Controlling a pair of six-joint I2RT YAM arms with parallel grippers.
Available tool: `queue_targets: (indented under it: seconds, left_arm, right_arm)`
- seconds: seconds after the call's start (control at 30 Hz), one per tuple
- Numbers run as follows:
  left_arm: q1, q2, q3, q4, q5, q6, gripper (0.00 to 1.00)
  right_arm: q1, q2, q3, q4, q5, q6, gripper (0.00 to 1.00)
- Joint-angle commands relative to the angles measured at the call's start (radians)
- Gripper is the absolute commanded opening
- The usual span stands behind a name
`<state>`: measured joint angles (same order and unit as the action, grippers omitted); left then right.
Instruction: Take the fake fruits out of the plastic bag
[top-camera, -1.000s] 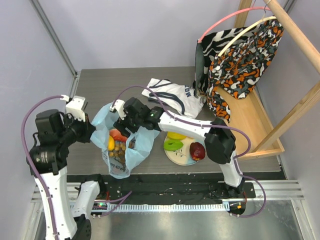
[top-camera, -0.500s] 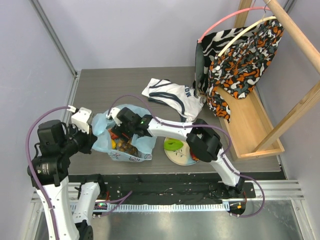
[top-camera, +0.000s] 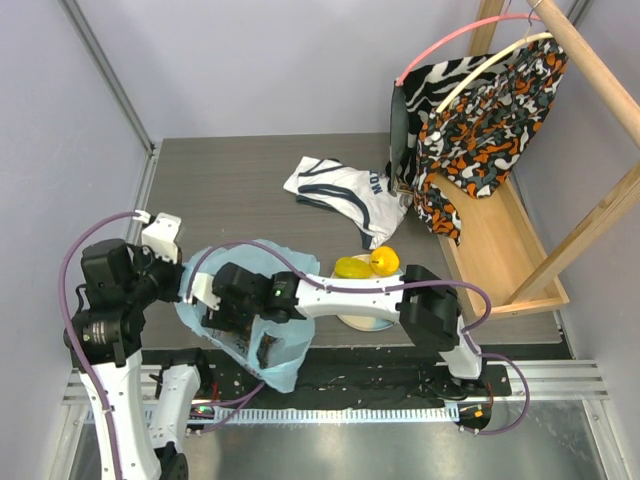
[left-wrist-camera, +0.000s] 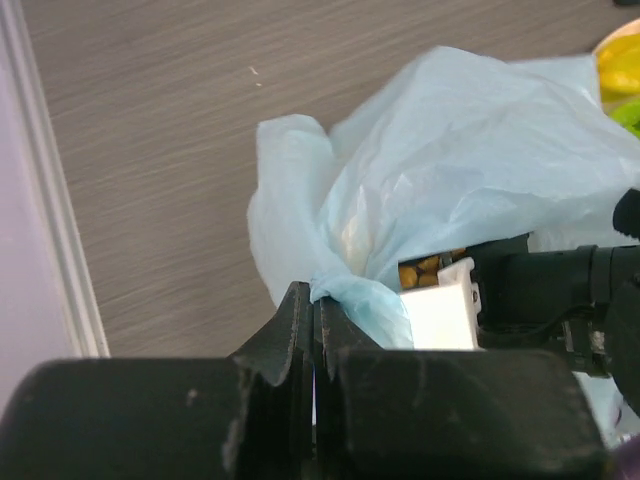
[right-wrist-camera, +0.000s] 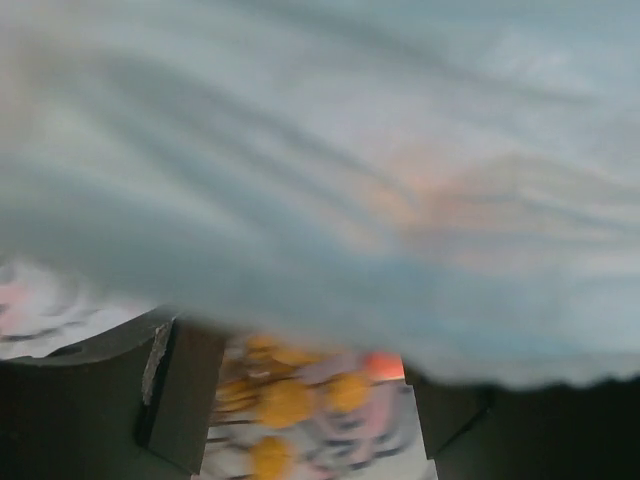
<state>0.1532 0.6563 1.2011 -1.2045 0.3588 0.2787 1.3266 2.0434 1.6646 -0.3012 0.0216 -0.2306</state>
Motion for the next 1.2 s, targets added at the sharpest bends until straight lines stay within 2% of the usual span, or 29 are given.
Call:
queue_targets:
  seconds: [0.0, 0.23, 0.4, 0.43, 0.53, 0.67, 0.77, 0.9, 1.03, 1.17]
  left_arm:
    - [0.006, -0.003, -0.006, 0.06, -0.023, 0.007, 0.0]
    - [0.006, 0.029, 0.0, 0.152, -0.182, -0.111, 0.0]
    - [0.006, 0.075, 0.032, 0.152, -0.219, -0.209, 0.0]
    - [0.006, 0.081, 0.035, 0.149, -0.225, -0.222, 0.0]
    - [0.009, 0.086, 0.043, 0.149, -0.241, -0.265, 0.0]
    - [0.009, 0.082, 0.064, 0.145, -0.233, -0.273, 0.0]
    - [0.009, 0.088, 0.071, 0.14, -0.215, -0.271, 0.0]
    - [0.014, 0.094, 0.083, 0.141, -0.216, -0.273, 0.0]
    - [0.016, 0.094, 0.109, 0.123, -0.213, -0.26, 0.0]
    - [0.014, 0.076, 0.111, 0.027, -0.23, -0.181, 0.0]
  right_arm:
    - [-0.049, 0.017, 0.109, 0.036, 0.087, -0.061, 0.72]
    - [-0.056, -0.087, 0.051, -0.041, 0.066, -0.084, 0.72]
    - [-0.061, -0.167, 0.043, -0.076, -0.008, -0.116, 0.67]
    - [-0.066, -0.187, 0.049, -0.087, -0.076, -0.116, 0.66]
    - [-0.082, -0.216, 0.06, -0.093, -0.135, -0.096, 0.64]
    - [-0.107, -0.244, 0.087, -0.093, -0.34, -0.067, 0.59]
    - [-0.107, -0.214, 0.09, -0.067, -0.397, -0.056, 0.55]
    - [-0.116, -0.134, 0.124, -0.067, -0.324, 0.014, 0.49]
    - [-0.156, -0.046, 0.149, -0.065, -0.201, 0.175, 0.41]
    - [-0.196, 0.015, 0.164, -0.049, -0.131, 0.228, 0.38]
